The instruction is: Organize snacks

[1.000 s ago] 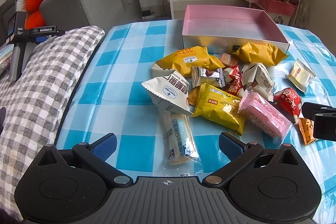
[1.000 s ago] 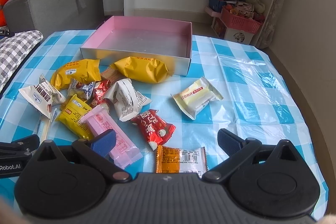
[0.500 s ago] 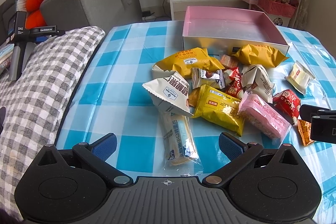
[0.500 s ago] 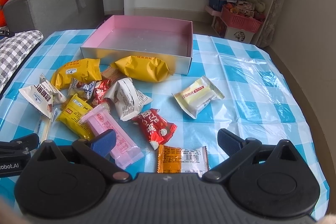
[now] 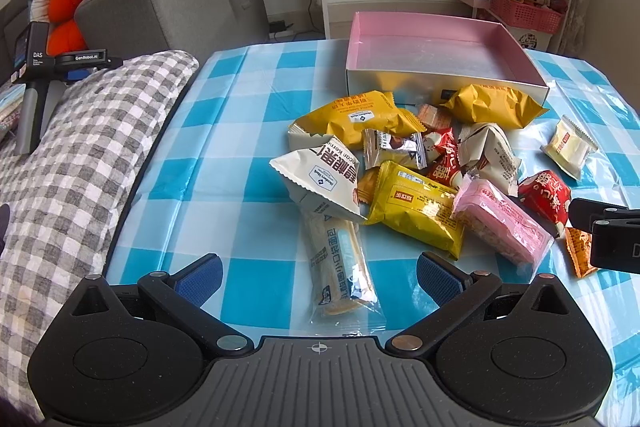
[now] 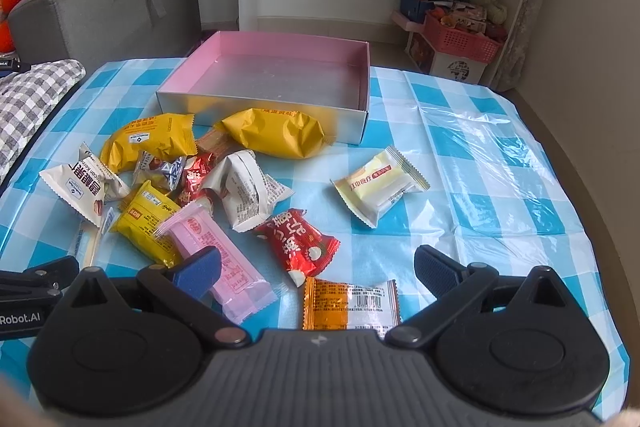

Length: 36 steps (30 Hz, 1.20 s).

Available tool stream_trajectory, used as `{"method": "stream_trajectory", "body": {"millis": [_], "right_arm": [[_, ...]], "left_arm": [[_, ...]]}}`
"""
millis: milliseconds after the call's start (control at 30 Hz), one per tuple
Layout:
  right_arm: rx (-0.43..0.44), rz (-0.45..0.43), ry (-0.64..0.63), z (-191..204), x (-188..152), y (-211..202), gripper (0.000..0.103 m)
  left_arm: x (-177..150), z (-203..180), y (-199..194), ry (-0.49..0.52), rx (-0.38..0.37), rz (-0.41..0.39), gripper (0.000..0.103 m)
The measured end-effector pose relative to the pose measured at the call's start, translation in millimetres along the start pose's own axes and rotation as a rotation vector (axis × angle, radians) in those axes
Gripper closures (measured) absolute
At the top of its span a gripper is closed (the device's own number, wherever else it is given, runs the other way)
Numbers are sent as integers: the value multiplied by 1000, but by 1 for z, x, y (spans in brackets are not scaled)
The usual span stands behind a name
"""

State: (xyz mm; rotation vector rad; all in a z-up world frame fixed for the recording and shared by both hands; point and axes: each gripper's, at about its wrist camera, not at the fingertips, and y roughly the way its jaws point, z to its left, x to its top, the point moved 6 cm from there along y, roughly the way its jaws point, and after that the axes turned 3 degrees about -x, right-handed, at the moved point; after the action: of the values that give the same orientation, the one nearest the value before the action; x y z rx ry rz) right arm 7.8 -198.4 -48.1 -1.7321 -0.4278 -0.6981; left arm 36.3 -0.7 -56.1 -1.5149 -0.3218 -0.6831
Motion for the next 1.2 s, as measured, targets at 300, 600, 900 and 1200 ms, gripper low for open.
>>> {"method": "stream_trajectory", "body": {"millis": [300,600,900,1200], "right_arm": [[13,3,-3,1,0,0,0],[35,-2,-21,6,0,-2,0],[37,-11,-45,7,1,-3,0],[129,6,-58,15,0,-2,8]], "left_arm": [[-1,-1,0,-1,-5,2,0],[-1,2,1,-11,-10,5,0],[0,3,1,-14,-23,6,0],[-1,15,7,-18,-109,3,0]]}}
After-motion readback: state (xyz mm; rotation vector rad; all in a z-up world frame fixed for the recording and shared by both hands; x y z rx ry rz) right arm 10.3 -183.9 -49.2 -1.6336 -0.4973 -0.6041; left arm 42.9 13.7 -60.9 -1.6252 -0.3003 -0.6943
